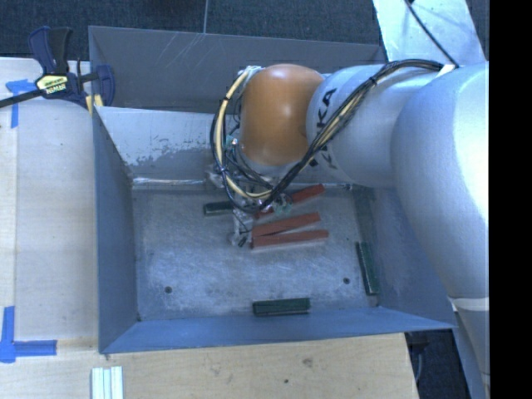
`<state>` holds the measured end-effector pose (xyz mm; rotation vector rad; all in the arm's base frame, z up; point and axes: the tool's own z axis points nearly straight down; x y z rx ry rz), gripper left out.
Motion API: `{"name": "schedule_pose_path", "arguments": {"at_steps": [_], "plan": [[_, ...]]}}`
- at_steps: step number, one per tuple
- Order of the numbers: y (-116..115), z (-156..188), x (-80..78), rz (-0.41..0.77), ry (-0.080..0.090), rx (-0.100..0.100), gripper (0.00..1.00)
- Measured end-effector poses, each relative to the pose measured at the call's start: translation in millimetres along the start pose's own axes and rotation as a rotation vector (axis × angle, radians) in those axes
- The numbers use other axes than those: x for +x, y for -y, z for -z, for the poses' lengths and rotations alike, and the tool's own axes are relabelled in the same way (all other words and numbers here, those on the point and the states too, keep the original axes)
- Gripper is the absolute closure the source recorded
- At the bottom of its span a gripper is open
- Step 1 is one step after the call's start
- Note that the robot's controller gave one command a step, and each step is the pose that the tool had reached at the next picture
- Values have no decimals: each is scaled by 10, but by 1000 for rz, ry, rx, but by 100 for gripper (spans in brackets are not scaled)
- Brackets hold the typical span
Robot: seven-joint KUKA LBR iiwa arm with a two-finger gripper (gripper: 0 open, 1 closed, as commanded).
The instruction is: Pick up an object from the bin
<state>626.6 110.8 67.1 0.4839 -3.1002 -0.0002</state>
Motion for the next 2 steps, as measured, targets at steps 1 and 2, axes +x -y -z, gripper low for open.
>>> {"name": "schedule_pose_path", "arguments": {"at_steps": [1,2], "plan": [[3,52,-26,-3,8,0,100],[-16,1463,33,15,17,3,100]]}}
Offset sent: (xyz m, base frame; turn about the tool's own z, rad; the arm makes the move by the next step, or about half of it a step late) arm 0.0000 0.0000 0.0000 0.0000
